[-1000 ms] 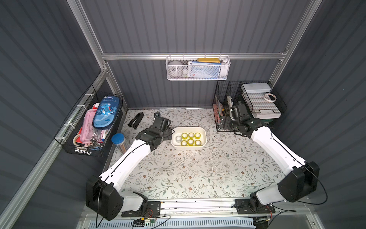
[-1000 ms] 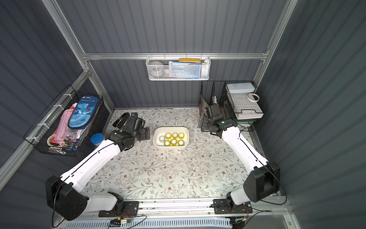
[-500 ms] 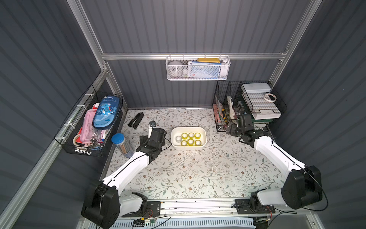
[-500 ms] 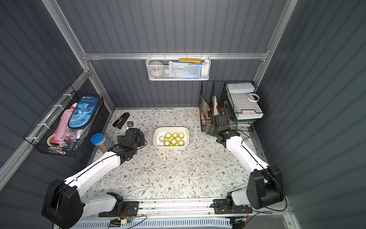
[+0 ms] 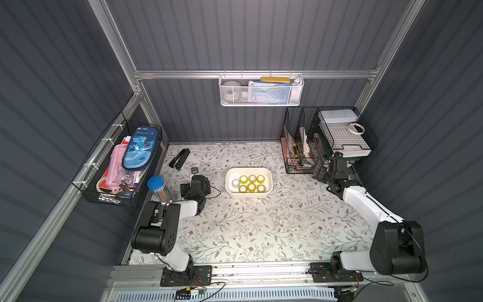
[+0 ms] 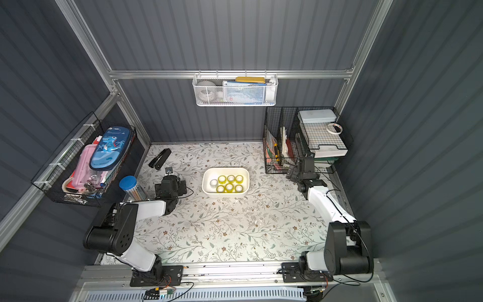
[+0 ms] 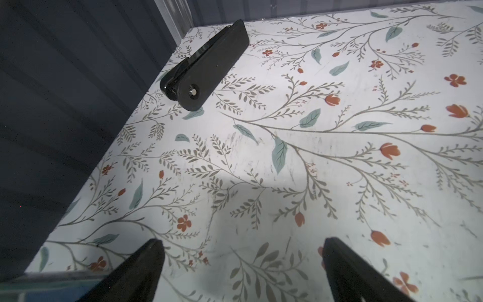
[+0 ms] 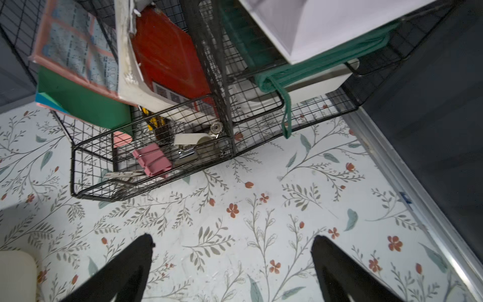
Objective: Put the transparent tape into the storage box
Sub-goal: Reset both arms
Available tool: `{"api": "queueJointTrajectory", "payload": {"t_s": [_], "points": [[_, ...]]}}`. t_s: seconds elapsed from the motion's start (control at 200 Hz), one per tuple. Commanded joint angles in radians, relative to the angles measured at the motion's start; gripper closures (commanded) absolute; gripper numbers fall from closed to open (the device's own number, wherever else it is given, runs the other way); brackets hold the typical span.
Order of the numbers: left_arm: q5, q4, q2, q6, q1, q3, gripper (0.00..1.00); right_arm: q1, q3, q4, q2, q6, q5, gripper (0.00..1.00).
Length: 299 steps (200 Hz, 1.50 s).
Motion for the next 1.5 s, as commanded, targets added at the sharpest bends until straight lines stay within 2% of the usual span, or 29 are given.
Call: {"api": "queueJointTrajectory", "payload": {"t_s": [0.0, 0.105, 0.17, 0.395, 0.515, 0.585, 0.615, 0.685, 0.715, 0.871, 1.031, 1.491], "points": [[0.114, 0.256, 0.044, 0.039, 0.024, -0.069, 0.01, -0.019, -0.096, 0.172, -0.021, -0.038, 0.013, 0.01], [0.129, 0.385, 0.071, 0.037, 0.033, -0.125, 0.01, -0.027, -0.227, 0.405, -0.006, -0.077, 0.014, 0.01], [0.157, 0.318, 0.061, 0.042, 0.033, -0.105, 0.01, -0.031, -0.29, 0.53, 0.014, -0.096, 0.007, 0.01], [0.181, 0.319, 0.066, 0.048, 0.038, -0.099, 0.01, -0.036, -0.429, 0.803, 0.073, -0.116, -0.083, 0.01], [0.181, 0.317, 0.065, 0.048, 0.037, -0.098, 0.0, -0.036, -0.542, 1.077, 0.147, -0.135, -0.128, 0.01], [0.181, 0.317, 0.065, 0.047, 0.038, -0.098, 0.01, -0.034, -0.548, 1.212, 0.218, -0.151, -0.141, 0.01], [0.181, 0.317, 0.065, 0.048, 0.038, -0.098, 0.01, -0.031, -0.53, 1.178, 0.217, -0.15, -0.134, 0.01], [0.181, 0.317, 0.065, 0.048, 0.038, -0.099, 0.0, -0.03, -0.451, 0.93, 0.163, -0.153, -0.14, 0.01], [0.181, 0.317, 0.065, 0.048, 0.038, -0.099, 0.01, -0.022, -0.441, 0.878, 0.146, -0.149, -0.12, 0.01], [0.178, 0.318, 0.065, 0.047, 0.038, -0.099, 0.0, -0.016, -0.488, 1.078, 0.206, -0.159, -0.113, 0.01], [0.179, 0.317, 0.064, 0.048, 0.038, -0.098, 0.01, -0.016, -0.472, 1.005, 0.181, -0.159, -0.116, 0.01], [0.177, 0.317, 0.065, 0.048, 0.038, -0.099, 0.01, -0.016, -0.473, 1.014, 0.185, -0.159, -0.116, 0.01]]}}
